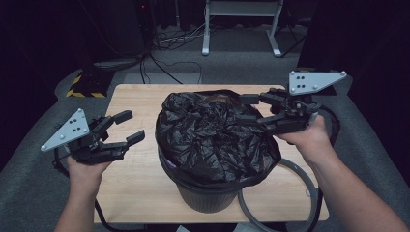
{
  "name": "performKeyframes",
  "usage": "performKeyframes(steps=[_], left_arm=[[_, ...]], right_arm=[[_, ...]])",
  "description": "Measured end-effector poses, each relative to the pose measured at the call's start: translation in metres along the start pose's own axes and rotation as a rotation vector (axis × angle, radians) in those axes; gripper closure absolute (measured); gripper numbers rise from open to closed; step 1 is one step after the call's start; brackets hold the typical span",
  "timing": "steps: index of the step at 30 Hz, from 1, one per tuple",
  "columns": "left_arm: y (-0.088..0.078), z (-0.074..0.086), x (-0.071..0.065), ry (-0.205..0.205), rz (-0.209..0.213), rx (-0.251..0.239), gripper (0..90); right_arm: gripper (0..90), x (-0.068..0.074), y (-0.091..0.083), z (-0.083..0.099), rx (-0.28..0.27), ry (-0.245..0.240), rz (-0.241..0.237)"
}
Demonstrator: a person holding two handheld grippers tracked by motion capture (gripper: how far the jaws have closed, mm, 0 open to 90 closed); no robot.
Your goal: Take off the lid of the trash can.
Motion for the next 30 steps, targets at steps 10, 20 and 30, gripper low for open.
performKeyframes(steps=[10,20,30], left_arm=[[0.013,0.003,-0.006,-0.015,0.023,0.028,30.1],[0.029,0.012,-0.017,-0.028,0.046,0.089,30.1],[0.019,0.033,-0.013,-0.043,0.022,0.145,31.0]], right_arm=[[41.1,-0.055,-0.018,0.042,0.098,0.063,0.185],[41.9,-0.056,-0.012,0.066,0.125,0.124,0.164],[41.8,-0.06,-0.022,0.073,0.11,0.143,0.179]])
Point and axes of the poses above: each handheld gripper's, and its own axes: y roughly forward along the jaws, z roughly out of its underside, x roughly to its left, the point moved 10 cm from there along y, roughly forward along the jaws, and after that the axes turned 13 degrees about -x, right-handed, at the moved point
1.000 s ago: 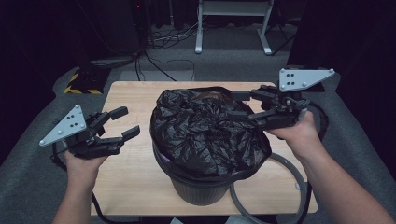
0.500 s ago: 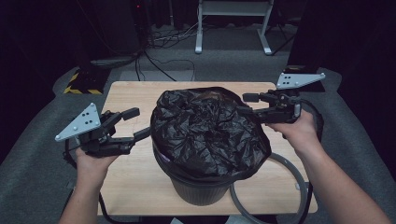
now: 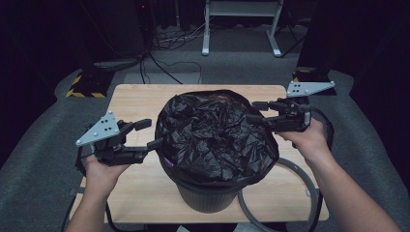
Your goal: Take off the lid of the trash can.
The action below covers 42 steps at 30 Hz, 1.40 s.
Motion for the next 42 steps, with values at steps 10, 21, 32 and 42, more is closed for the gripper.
performKeyframes(steps=[10,21,32,42], left_arm=[[-0.008,0.014,0.004,-0.011,-0.003,0.027,33.0],[-0.011,0.018,-0.002,0.002,0.045,0.003,32.7],[-0.015,0.028,-0.007,-0.002,0.084,0.033,32.8],[-0.011,0.052,-0.016,0.029,0.13,0.121,32.8]], right_arm=[[48.0,-0.009,-0.01,0.012,0.007,0.032,0.015],[50.6,-0.01,-0.021,0.014,-0.028,0.023,0.027],[50.9,-0.01,-0.033,0.045,0.017,0.031,0.054],[46.6,-0.01,-0.035,0.049,-0.009,0.037,0.067]])
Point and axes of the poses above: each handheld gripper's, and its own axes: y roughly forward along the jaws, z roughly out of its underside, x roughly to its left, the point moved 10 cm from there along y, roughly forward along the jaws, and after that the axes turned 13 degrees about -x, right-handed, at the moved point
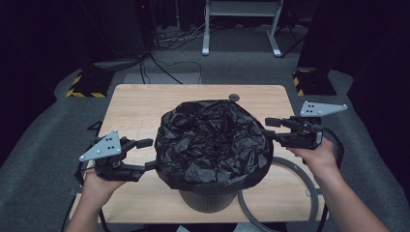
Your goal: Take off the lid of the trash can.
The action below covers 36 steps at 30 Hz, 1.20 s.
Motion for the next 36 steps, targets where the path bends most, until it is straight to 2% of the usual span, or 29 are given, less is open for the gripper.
performKeyframes(steps=[5,10,17,20,22,25,29,33,34,36], left_arm=[[0.006,0.009,0.002,-0.02,0.004,0.011,32.7],[0.011,0.021,0.005,-0.044,0.001,0.03,32.7],[0.015,0.031,0.008,-0.07,-0.001,0.046,32.2],[0.014,0.029,0.007,-0.07,0.0,0.027,32.3],[0.011,0.023,0.008,-0.073,-0.006,-0.001,32.3],[0.009,0.019,0.007,-0.059,-0.01,-0.008,32.3],[0.012,0.028,0.004,-0.04,-0.009,0.05,32.7],[0.015,0.043,0.006,-0.045,-0.016,0.114,33.2],[0.015,0.044,0.007,-0.038,-0.025,0.12,33.1],[0.015,0.041,0.006,-0.049,-0.017,0.095,33.1]], right_arm=[[46.0,0.001,-0.001,0.009,0.009,0.001,-0.003],[45.6,-0.001,0.003,0.024,0.045,0.002,0.002],[45.4,-0.001,0.013,0.042,0.061,0.038,-0.022],[48.1,0.001,0.016,0.045,0.06,0.051,-0.042],[48.5,0.002,0.016,0.049,0.082,0.042,-0.047],[48.7,0.003,0.017,0.056,0.109,0.037,-0.051],[49.0,0.005,0.019,0.066,0.144,0.038,-0.062],[48.3,0.007,0.016,0.061,0.119,0.006,-0.077],[48.1,0.007,0.015,0.06,0.116,-0.001,-0.077],[48.1,0.006,0.015,0.059,0.123,-0.011,-0.07]])
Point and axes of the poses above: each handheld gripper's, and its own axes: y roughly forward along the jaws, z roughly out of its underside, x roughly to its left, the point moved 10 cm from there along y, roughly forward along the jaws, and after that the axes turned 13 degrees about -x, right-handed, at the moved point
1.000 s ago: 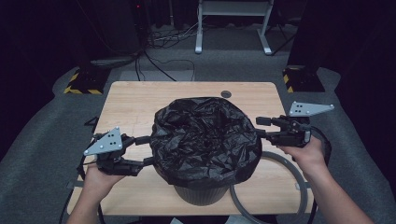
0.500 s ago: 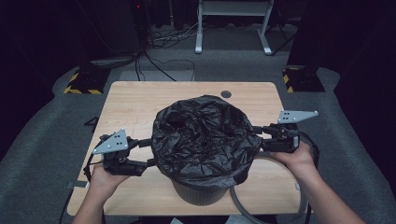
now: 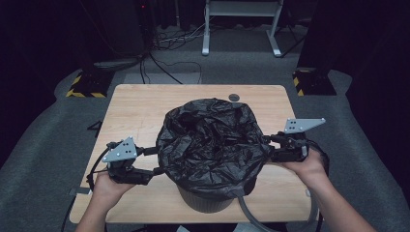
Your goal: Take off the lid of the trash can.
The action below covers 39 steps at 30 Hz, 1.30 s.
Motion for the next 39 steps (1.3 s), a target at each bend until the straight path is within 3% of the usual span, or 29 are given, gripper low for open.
performKeyframes(steps=[5,10,14,17,21,26,29,39], left_arm=[[-0.012,-0.006,0.004,-0.002,-0.023,-0.045,32.6],[-0.034,-0.017,0.011,-0.028,-0.058,-0.128,32.1],[-0.04,-0.029,0.009,-0.036,-0.044,-0.173,31.7],[-0.036,-0.038,0.0,-0.039,-0.009,-0.198,30.9],[-0.024,-0.037,-0.011,-0.017,0.028,-0.164,30.9],[-0.007,-0.029,-0.02,0.007,0.064,-0.1,30.7],[-0.006,-0.027,-0.018,-0.006,0.06,-0.096,30.4],[-0.002,-0.012,-0.015,-0.011,0.046,-0.026,31.4]], right_arm=[[47.5,-0.005,-0.001,0.008,0.03,0.009,0.013],[47.1,-0.007,-0.008,0.007,0.026,0.004,0.033],[46.1,-0.003,-0.013,-0.007,-0.031,-0.002,0.028],[45.8,0.006,-0.013,-0.019,-0.067,-0.022,0.002],[45.9,0.015,-0.015,-0.024,-0.059,-0.075,0.0],[45.8,0.017,-0.012,-0.008,-0.001,-0.084,-0.019],[46.1,0.016,-0.007,0.008,0.05,-0.098,-0.016],[46.2,0.009,0.005,0.034,0.1,-0.064,-0.014]])
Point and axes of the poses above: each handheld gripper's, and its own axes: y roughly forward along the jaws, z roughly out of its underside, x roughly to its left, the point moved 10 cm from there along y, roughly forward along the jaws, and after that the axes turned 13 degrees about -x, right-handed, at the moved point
